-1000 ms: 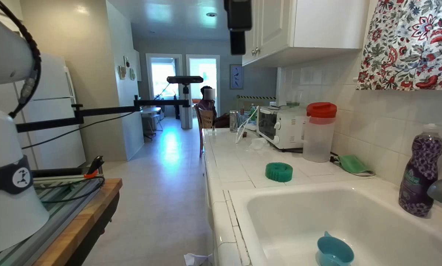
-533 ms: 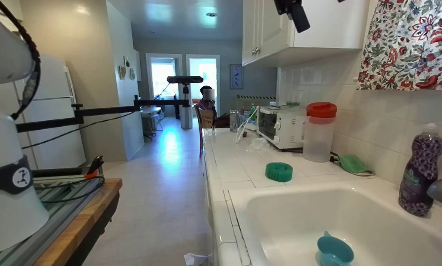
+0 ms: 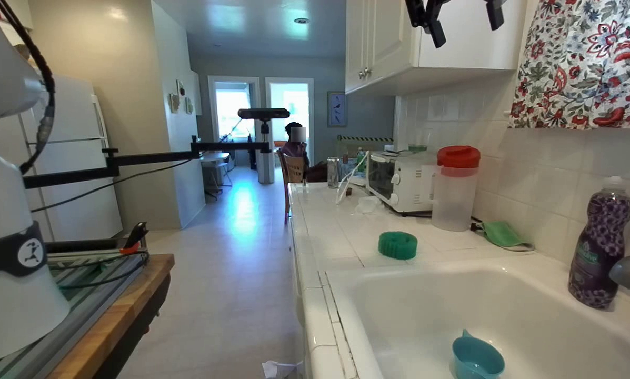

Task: Remove the red lid from the clear jug.

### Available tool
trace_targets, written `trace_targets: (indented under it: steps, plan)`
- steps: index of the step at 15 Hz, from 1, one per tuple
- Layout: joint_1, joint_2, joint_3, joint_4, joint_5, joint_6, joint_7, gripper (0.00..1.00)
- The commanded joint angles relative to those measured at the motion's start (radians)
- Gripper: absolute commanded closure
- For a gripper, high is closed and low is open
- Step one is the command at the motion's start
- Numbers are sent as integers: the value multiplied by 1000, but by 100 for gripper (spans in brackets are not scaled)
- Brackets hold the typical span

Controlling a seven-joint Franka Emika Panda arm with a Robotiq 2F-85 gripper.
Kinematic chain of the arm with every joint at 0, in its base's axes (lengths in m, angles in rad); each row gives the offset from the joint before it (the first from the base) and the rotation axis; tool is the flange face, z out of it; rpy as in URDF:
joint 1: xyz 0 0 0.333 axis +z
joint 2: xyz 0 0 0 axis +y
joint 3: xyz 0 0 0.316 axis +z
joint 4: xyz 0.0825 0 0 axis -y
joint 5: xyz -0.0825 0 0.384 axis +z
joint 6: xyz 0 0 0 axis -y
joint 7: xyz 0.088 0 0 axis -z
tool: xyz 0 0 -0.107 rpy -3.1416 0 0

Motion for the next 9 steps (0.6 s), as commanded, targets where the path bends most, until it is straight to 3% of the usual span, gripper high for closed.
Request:
trace_targets:
  steps: [1,4,5,9]
  plan:
    - [-23,100,36,160,195,-97,-256,0]
    - [-73,170,49,257,193,-183,-289,0]
    - [-68,123,63,184,171,-122,-233,0]
    - [-91,162,72,235,169,-158,-250,0]
